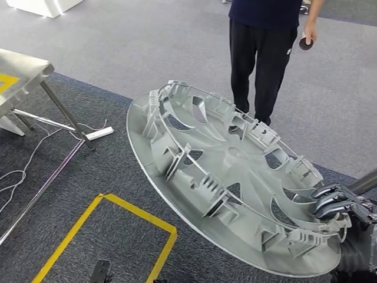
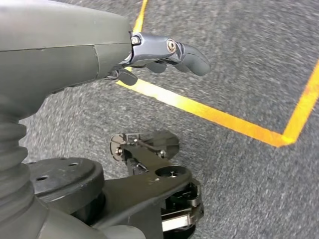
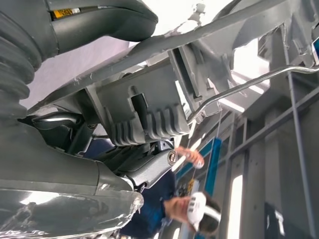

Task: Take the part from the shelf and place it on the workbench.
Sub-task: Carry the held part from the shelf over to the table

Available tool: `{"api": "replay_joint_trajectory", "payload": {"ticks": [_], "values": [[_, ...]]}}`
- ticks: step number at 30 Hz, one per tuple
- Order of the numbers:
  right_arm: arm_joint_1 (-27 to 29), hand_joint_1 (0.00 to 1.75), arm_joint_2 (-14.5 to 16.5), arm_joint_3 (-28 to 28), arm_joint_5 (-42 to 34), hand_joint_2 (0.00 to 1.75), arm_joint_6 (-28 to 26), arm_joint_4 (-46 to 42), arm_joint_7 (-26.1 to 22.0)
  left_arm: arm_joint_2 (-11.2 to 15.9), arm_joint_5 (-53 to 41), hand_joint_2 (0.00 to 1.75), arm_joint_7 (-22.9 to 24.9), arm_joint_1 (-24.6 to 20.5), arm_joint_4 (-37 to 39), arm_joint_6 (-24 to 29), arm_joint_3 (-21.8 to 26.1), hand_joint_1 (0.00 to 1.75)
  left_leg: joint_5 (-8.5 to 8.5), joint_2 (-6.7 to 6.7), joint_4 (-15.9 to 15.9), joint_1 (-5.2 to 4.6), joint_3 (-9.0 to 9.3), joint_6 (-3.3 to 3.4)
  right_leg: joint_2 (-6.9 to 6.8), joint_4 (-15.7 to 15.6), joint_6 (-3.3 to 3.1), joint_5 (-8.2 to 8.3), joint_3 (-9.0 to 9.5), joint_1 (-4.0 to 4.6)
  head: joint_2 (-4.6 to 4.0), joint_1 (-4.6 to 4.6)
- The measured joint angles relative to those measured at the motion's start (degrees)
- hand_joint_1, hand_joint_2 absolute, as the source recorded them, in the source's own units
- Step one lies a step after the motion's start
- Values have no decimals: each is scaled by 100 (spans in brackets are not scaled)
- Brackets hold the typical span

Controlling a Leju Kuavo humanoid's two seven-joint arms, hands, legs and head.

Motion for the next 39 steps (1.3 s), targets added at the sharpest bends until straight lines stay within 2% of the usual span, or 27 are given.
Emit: {"api": "replay_joint_trajectory", "payload": {"ticks": [1,3,5,7,9,11,12,13,14,15,16,18,20,22,23,24,26,28,29,30,31,33,35,36,37,38,39], "values": [[-3,175,3,1,0,175,1,0,0,2,-1,175,0,3,-1,0,0,0,193,61,-360,-3,200,9,-62,0,10,-8,13,2,0,-1],[-8,175,7,1,0,175,-1,-1,1,4,-9,175,0,-8,-1,0,0,0,455,315,-1125,-30,611,50,-167,8,53,-37,38,34,0,-2],[-12,175,10,2,1,175,-2,-1,1,5,-16,175,0,-17,-1,0,-1,0,495,434,-1438,-62,759,118,-263,7,107,-62,59,69,0,0],[-18,175,14,6,2,175,-2,-1,0,10,-19,175,0,-6,-1,-1,-1,0,508,309,-1466,-63,756,195,-344,-7,167,-85,81,61,0,-3],[-26,175,17,8,1,175,-3,-1,0,11,-27,175,0,1,-1,-11,-2,0,529,190,-1498,-34,779,269,-178,198,231,-240,10,37,0,21],[-27,175,18,6,0,175,-2,-1,-3,7,-32,175,0,-8,-2,-24,-4,0,539,73,-1508,-11,791,316,108,861,269,-578,-294,22,0,61],[-24,175,18,5,-1,175,-2,2,-4,4,-32,175,0,-11,-1,-28,-4,0,540,11,-1506,-10,791,328,180,1265,277,-737,-500,19,0,69],[-22,175,18,5,0,175,-2,6,-4,3,-32,175,0,-9,-1,-32,-5,0,539,-57,-1504,-10,793,330,210,1559,282,-813,-666,19,0,74],[-19,175,18,5,1,175,-2,10,-3,2,-32,175,0,-4,-1,-34,-5,0,539,-127,-1502,-9,797,330,222,1665,285,-781,-747,17,0,75],[-15,175,18,5,1,175,-2,14,-3,2,-32,175,1,0,-1,-35,-5,0,538,-202,-1500,-6,807,327,234,1522,284,-629,-709,11,0,74],[-12,175,18,5,2,175,-2,16,-3,0,-32,175,1,2,-1,-36,-5,0,533,-276,-1497,-1,819,318,274,1176,286,-402,-567,-1,0,76],[-10,175,18,5,1,175,-2,18,-3,0,-33,175,1,-2,-2,-37,-5,0,520,-414,-1473,0,819,276,516,388,295,-61,-205,-55,0,77],[7,175,18,5,-1,175,-3,19,-4,3,-34,175,1,1,-1,-37,-5,0,536,-533,-1455,-1,773,204,677,66,274,0,-47,-79,0,73],[26,175,18,5,1,175,-2,19,-1,8,-36,175,1,27,-1,-37,-5,0,566,-617,-1465,17,730,133,586,53,205,9,-41,-62,0,69],[31,175,18,5,2,175,-2,19,2,9,-37,175,2,40,-1,-37,-5,0,543,-555,-1440,18,710,103,529,46,163,20,-38,-59,0,63],[36,175,18,5,2,175,-1,17,2,9,-37,175,2,43,-1,-37,-5,0,455,-428,-1320,13,650,78,462,32,118,27,-34,-57,0,44],[47,175,18,3,1,175,-1,14,1,5,-39,175,2,28,-1,-37,-7,0,115,-119,-732,1,372,38,316,19,52,26,-31,-44,0,9],[53,175,20,1,0,175,-2,13,1,1,-44,175,2,23,0,-37,-7,0,-197,-24,17,8,16,15,163,19,25,16,-33,-24,0,1],[54,175,21,2,0,175,-1,14,1,-2,-46,175,2,30,0,-37,-7,0,-220,-18,194,9,-66,13,91,19,21,12,-31,-18,0,-1],[55,175,22,3,0,175,-1,14,2,-4,-48,175,3,38,0,-37,-7,0,-128,-9,136,8,-31,18,24,19,19,8,-25,-12,0,-2],[55,175,22,4,1,175,-1,14,2,-4,-50,175,3,44,-1,-37,-7,0,49,25,-143,4,119,31,-38,19,24,2,-14,-7,0,-1],[55,175,22,4,1,175,-2,14,2,-4,-50,175,4,36,-2,-37,-7,0,381,278,-952,-36,556,84,-150,28,52,-22,13,21,0,-4],[55,175,22,2,1,175,-2,14,2,-7,-51,175,4,19,-2,-37,-8,0,474,473,-1394,-79,773,147,-246,31,101,-47,35,58,0,-1],[56,175,23,2,1,175,-2,14,2,-7,-57,175,4,15,-2,-37,-9,0,460,461,-1438,-97,774,176,-300,23,128,-54,46,70,0,0],[55,175,23,2,2,175,-1,14,2,-7,-68,175,4,17,-2,-37,-9,0,473,388,-1446,-91,769,210,-361,6,158,-61,64,69,0,-2],[52,175,24,1,2,175,-1,14,3,-7,-81,175,6,25,-2,-37,-11,0,486,323,-1463,-81,776,242,-363,19,191,-87,68,61,0,-1],[50,175,25,-1,2,175,0,14,4,-7,-86,175,8,28,-2,-42,-15,0,500,257,-1480,-64,786,274,-285,106,222,-158,40,50,0,11]]}}
